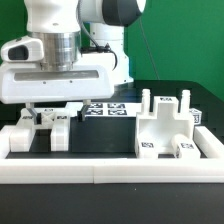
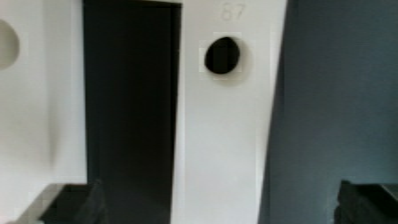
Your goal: Assemble chair
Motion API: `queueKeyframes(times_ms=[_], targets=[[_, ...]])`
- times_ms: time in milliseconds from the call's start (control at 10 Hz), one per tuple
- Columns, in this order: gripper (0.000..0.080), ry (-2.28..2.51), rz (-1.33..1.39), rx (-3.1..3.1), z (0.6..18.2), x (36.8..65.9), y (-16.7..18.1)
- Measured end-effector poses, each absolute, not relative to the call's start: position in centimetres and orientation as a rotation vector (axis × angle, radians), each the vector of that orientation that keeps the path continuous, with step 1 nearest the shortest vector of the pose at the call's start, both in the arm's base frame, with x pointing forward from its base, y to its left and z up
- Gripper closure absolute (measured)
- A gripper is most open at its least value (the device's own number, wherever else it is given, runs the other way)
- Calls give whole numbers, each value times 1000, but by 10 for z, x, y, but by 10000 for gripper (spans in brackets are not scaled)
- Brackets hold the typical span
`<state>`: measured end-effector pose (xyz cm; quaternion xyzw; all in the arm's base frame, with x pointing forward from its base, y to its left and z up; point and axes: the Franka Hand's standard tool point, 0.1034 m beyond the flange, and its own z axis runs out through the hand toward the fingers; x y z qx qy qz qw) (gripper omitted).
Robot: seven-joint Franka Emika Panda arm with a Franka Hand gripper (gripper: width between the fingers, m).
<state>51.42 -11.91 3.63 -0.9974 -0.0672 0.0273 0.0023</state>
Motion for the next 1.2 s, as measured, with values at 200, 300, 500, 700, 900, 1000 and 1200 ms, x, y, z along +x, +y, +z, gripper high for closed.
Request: queueKeyframes(times_ms=[200,300,500,700,900,1000,1200], targets=[[150,-211,100,-3128,31,512,-118],[150,-213,104,-3130,28,511,-118],[150,-215,117,-3133,21,508,-119],[150,-214,133,-3133,15,504,-119],[150,-213,150,-3133,10,500,-120],[150,-212,156,-3132,9,498,-119],[150,-214,162,-3130,7,496,-118]])
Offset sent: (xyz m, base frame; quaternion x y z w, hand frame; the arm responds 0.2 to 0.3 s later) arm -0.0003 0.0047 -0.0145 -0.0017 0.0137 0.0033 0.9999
